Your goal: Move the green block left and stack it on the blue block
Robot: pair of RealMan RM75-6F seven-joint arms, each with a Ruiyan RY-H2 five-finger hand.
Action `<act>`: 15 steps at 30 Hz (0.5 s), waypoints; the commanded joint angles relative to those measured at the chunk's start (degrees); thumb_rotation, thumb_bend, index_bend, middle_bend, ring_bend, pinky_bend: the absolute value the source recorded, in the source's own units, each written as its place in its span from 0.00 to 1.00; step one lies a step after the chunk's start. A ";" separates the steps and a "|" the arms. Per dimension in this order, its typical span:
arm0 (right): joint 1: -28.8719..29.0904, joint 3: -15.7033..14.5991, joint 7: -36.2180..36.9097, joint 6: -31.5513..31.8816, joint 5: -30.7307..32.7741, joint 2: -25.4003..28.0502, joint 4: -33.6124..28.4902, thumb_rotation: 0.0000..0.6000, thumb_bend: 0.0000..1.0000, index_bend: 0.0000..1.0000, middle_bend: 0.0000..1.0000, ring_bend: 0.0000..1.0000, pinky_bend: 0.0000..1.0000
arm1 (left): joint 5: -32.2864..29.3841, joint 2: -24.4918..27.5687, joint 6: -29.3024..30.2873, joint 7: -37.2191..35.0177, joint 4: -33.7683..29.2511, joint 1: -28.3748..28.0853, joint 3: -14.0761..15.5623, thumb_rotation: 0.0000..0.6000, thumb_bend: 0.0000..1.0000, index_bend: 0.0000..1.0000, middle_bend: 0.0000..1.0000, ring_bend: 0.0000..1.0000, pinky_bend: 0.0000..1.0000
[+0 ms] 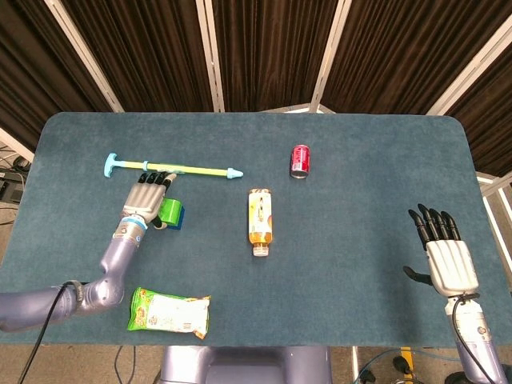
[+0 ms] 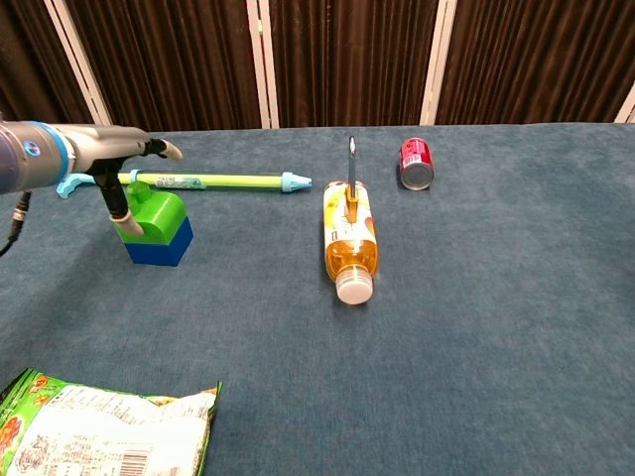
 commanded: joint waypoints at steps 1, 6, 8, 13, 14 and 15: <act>-0.09 -0.08 0.00 0.22 -0.30 0.11 -0.25 1.00 0.00 0.00 0.00 0.00 0.00 | 0.85 2.59 0.98 -1.40 -2.57 1.15 -0.21 1.00 0.06 0.00 0.00 0.00 0.00; -0.43 -0.32 0.07 0.94 -1.19 0.48 -0.91 1.00 0.00 0.00 0.00 0.00 0.00 | 6.86 8.40 5.35 -6.30 -8.35 5.04 -0.64 1.00 0.06 0.00 0.00 0.00 0.00; -0.55 -0.41 0.17 1.18 -1.51 0.60 -1.09 1.00 0.00 0.00 0.00 0.00 0.00 | 12.45 10.65 8.85 -9.82 -10.82 7.97 -0.35 1.00 0.06 0.00 0.00 0.00 0.00; -0.67 -0.57 0.46 1.67 -2.42 0.74 -1.28 1.00 0.00 0.00 0.00 0.00 0.00 | 24.67 14.22 18.08 -16.79 -14.95 15.29 2.08 1.00 0.05 0.00 0.00 0.00 0.00; -0.67 -0.58 0.44 1.80 -2.67 0.71 -1.25 1.00 0.00 0.00 0.00 0.00 0.00 | 27.56 15.16 20.50 -18.66 -16.28 17.50 3.18 1.00 0.05 0.00 0.00 0.00 0.00; -0.61 -0.52 0.26 2.15 -3.20 0.57 -1.18 1.00 0.00 0.00 0.00 0.00 0.00 | 31.29 16.72 25.11 -20.83 -18.73 21.63 5.56 1.00 0.05 0.00 0.00 0.00 0.00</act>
